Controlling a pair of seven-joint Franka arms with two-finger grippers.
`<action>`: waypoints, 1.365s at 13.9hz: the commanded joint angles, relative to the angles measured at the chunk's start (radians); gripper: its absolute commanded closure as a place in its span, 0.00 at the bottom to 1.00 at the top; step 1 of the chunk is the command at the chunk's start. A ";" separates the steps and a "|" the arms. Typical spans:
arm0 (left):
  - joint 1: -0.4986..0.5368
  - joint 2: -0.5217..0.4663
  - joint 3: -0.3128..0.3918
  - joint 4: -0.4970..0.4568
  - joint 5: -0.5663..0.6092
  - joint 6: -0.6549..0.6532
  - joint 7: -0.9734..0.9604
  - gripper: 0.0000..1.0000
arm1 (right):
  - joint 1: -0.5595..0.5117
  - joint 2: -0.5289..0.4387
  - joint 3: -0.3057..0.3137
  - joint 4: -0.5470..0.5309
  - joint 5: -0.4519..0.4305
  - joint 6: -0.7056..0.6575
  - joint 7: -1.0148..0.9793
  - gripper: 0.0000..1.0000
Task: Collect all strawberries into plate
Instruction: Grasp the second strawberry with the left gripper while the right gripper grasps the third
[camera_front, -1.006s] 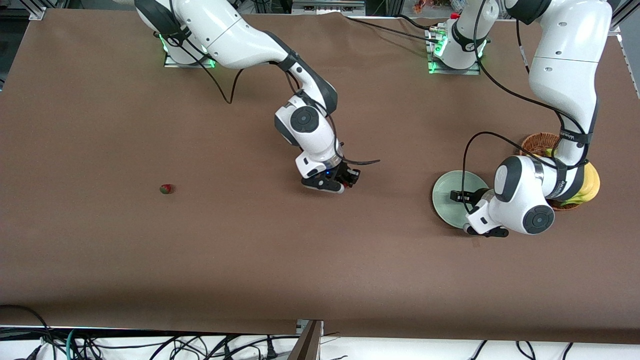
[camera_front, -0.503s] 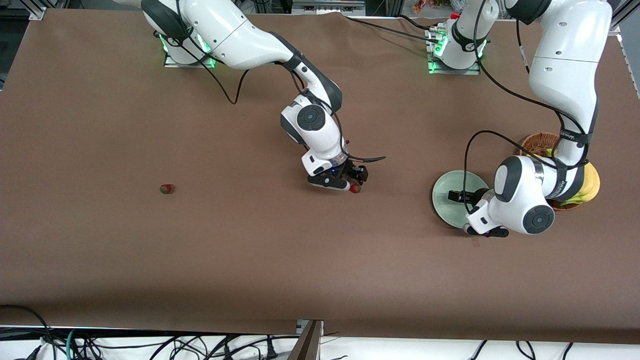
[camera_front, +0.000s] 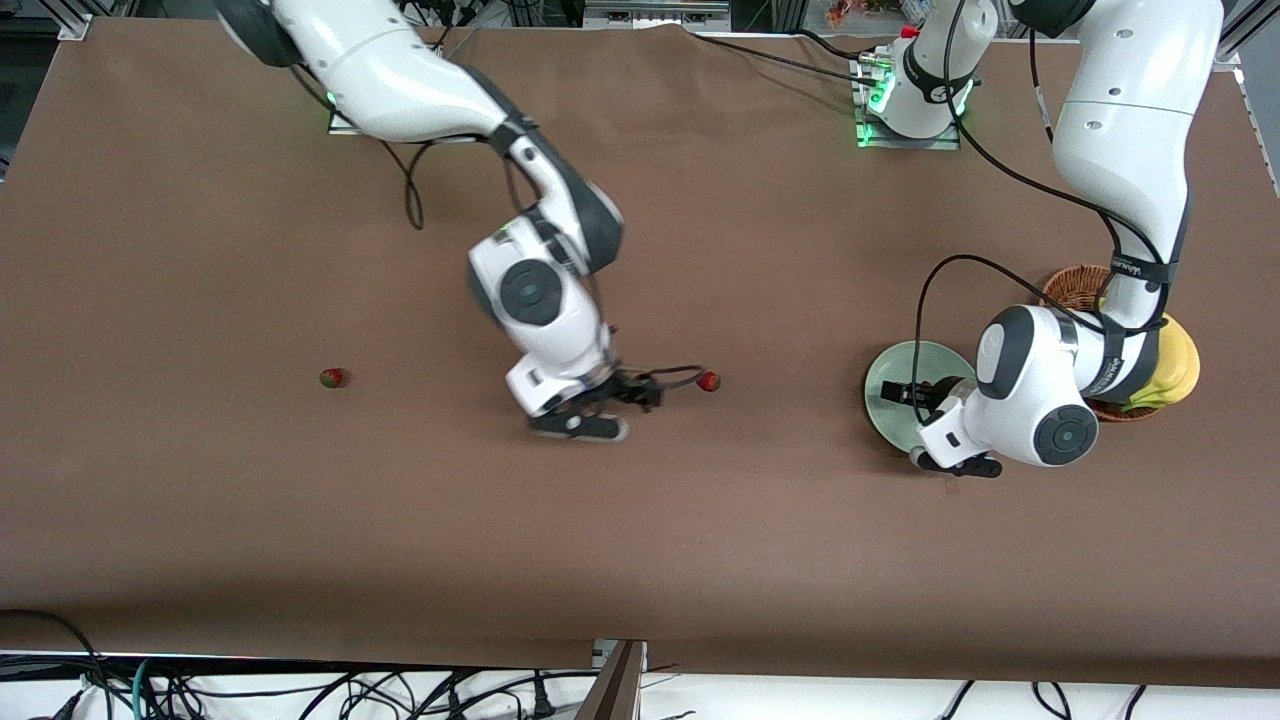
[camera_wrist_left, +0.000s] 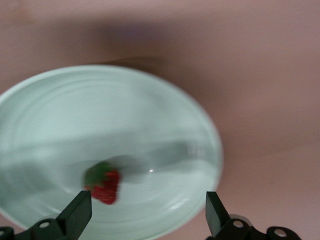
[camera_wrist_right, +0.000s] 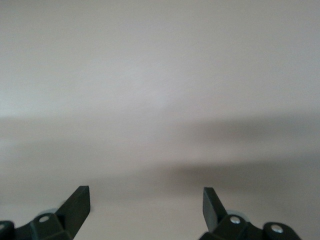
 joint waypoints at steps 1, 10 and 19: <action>-0.012 -0.032 -0.052 0.034 -0.032 -0.009 -0.082 0.00 | -0.096 -0.053 0.013 -0.018 -0.008 -0.154 -0.159 0.00; -0.273 0.019 -0.060 0.077 -0.035 0.166 -0.998 0.00 | -0.168 -0.129 -0.303 -0.156 -0.007 -0.377 -0.632 0.00; -0.382 0.118 -0.060 0.065 -0.032 0.421 -1.299 0.06 | -0.213 -0.266 -0.341 -0.593 0.007 -0.051 -0.680 0.00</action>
